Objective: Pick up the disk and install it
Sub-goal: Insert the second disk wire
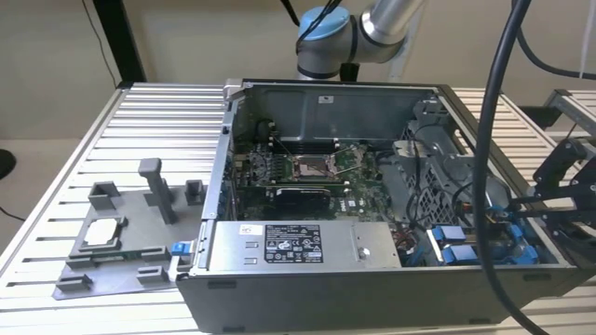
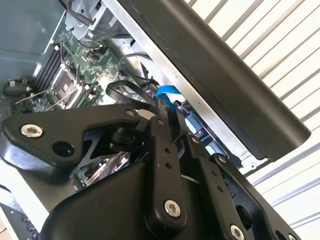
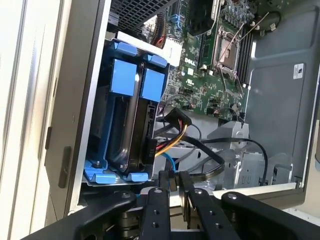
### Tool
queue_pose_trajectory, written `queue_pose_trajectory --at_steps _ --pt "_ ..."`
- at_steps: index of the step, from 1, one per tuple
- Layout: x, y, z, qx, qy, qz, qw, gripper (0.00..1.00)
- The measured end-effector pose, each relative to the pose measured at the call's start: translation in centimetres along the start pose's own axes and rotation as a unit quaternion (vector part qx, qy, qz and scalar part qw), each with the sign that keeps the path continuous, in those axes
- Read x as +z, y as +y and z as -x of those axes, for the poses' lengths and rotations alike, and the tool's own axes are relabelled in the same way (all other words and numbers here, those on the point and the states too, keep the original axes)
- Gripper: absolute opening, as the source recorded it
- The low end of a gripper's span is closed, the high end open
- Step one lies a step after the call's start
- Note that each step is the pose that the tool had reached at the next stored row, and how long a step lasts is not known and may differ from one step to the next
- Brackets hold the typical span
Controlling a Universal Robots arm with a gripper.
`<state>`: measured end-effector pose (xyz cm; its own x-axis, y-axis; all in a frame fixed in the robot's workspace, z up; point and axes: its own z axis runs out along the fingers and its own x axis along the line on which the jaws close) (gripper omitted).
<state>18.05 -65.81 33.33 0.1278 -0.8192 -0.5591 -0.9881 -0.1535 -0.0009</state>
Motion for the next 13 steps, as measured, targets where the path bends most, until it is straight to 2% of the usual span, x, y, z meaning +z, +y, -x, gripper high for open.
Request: queue_pose_trajectory --at_steps 6,13 --pt "0.21 0.11 0.31 0.004 0.0 -0.0027 0.99999 0.0" --pt "0.39 1.11 0.65 0.006 -0.0001 -0.0039 0.99997 0.0"
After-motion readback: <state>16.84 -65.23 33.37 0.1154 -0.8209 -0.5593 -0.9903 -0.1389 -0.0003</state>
